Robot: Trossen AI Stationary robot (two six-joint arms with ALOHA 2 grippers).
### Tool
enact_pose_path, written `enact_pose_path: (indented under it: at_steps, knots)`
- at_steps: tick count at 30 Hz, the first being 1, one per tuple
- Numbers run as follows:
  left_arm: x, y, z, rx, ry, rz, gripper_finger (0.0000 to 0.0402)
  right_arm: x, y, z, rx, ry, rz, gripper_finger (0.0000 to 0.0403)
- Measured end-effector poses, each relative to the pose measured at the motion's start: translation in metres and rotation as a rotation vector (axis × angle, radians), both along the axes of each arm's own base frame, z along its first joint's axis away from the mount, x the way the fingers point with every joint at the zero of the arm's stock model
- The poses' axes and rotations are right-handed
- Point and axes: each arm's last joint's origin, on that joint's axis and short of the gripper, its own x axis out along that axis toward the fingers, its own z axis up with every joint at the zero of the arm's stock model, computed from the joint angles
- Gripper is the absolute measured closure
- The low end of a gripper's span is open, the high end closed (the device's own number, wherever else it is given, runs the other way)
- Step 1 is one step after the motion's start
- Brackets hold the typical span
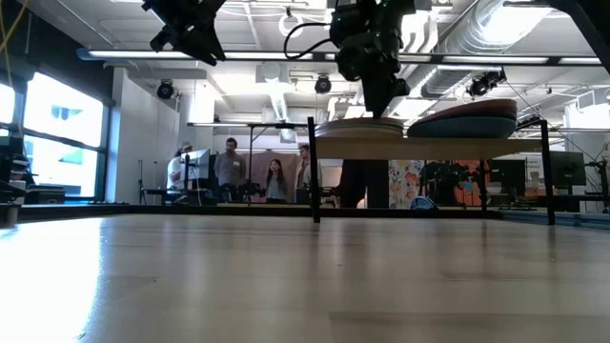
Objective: Place and stack plates onto a shelf
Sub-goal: Stack the brown plate on top of the light blue plate on the shelf
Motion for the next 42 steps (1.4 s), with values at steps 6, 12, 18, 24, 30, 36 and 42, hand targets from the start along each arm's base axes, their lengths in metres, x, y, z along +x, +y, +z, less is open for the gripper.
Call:
enact_pose_path:
  at_steps: [6, 12, 18, 24, 30, 36, 42]
  knots:
    - [0.000, 0.000, 0.000, 0.005, 0.006, -0.004, 0.0284, -0.003, 0.000, 0.020, -0.035, -0.073, -0.003, 0.0293]
    - [0.000, 0.000, 0.000, 0.005, 0.006, -0.004, 0.0284, -0.003, -0.015, 0.029, -0.094, -0.146, -0.030, 0.0293]
    - [0.000, 0.000, 0.000, 0.005, 0.006, -0.004, 0.0284, 0.002, -0.025, 0.013, -0.068, -0.093, -0.041, 0.0293]
    - [0.000, 0.000, -0.001, 0.002, 0.013, -0.003, 0.0284, 0.004, -0.026, 0.008, -0.058, -0.078, -0.042, 0.0293]
    - [0.000, 0.000, -0.001, 0.002, 0.013, -0.003, 0.0284, 0.006, -0.020, 0.008, -0.046, -0.068, -0.045, 0.0293]
    - [0.000, 0.000, -0.001, 0.002, 0.014, -0.003, 0.0284, 0.007, -0.013, 0.008, -0.025, -0.040, -0.033, 0.0293]
    - [-0.001, 0.000, -0.001, -0.001, 0.019, -0.003, 0.0284, 0.007, -0.007, 0.007, -0.007, -0.019, -0.040, 0.0293]
